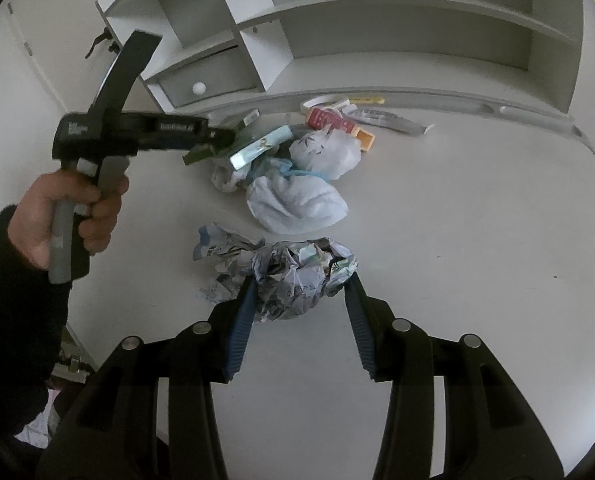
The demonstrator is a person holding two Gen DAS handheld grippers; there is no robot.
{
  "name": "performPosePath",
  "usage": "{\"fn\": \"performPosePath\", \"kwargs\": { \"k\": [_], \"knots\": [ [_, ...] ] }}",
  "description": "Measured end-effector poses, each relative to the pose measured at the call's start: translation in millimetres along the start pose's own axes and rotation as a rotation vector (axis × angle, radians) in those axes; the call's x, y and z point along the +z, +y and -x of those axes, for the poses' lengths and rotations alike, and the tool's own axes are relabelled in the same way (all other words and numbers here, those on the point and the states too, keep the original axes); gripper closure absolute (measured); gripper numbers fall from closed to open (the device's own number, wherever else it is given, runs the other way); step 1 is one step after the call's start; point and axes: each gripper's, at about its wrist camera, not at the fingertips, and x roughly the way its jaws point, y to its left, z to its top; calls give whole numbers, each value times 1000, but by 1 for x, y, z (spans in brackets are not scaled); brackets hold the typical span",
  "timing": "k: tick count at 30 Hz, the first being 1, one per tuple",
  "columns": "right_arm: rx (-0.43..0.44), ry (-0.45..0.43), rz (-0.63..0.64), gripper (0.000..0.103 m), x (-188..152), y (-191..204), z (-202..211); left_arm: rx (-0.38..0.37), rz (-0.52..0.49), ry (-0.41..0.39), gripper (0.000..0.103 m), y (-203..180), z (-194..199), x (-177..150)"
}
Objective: Collect trash
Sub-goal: 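Grasp the printed paper booklet with the left tool while the right tool grasps crumpled foil, then carry booklet and foil to the bin and open the right tool to drop the foil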
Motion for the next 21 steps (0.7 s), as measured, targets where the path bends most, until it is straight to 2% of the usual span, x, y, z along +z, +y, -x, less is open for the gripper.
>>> {"fn": "performPosePath", "kwargs": {
  "k": [6,10,15,21],
  "knots": [
    [-26,-60,-40,59,-8,-11,26,42,-33,-122,46,-11,42,-12],
    [-92,-113,-119,59,-24,-40,58,35,-125,-204,46,-45,74,-22],
    [-254,-187,-268,59,-66,-95,109,-111,-295,-257,46,-131,94,-49],
    [-481,-266,-511,59,-156,-170,194,-351,-536,-247,46,-261,96,-100]
  ]
}}
